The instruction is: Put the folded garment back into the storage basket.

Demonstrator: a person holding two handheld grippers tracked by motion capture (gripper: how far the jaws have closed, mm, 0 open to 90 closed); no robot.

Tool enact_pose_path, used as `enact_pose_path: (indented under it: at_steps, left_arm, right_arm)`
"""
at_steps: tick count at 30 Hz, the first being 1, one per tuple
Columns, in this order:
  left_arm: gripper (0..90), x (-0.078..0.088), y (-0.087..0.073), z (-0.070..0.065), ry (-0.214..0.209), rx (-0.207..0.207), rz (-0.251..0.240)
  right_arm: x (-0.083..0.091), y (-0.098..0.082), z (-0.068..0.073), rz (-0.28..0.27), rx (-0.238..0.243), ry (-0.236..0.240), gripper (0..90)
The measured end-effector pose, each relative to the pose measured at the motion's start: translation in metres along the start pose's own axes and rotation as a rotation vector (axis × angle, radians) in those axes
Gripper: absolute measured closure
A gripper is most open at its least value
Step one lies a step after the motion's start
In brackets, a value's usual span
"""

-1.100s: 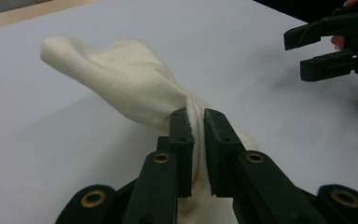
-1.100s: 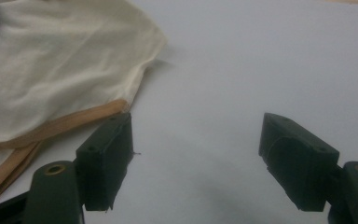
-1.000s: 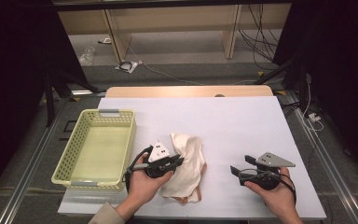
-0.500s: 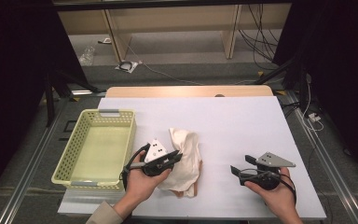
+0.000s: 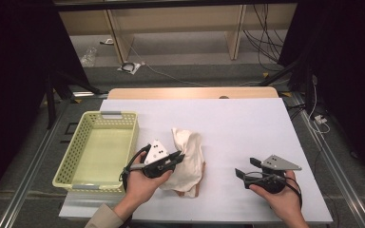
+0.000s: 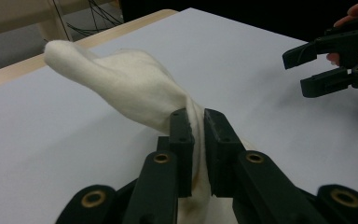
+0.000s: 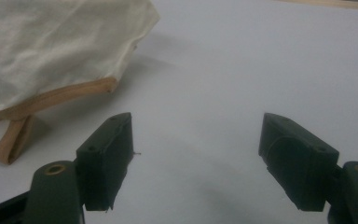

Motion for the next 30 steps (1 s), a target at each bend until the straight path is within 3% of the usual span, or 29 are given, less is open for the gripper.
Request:
enact_pose_path:
  at_steps: [30]
  left_arm:
    - [81.7,0.010,0.010,0.012,0.023,0.016,-0.057]
  right_arm:
    - [0.000,0.000,0.001,0.002,0.005,-0.002,27.1]
Point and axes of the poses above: each handheld gripper's, and its own axes: x roughly backward along the jaws, y roughly out of its top, z roughly to its left, the point moved 8 cm from there along -x, roughly forward along the jaws, and after that the axes turned 2 degrees about x, right-handed, at the moved point
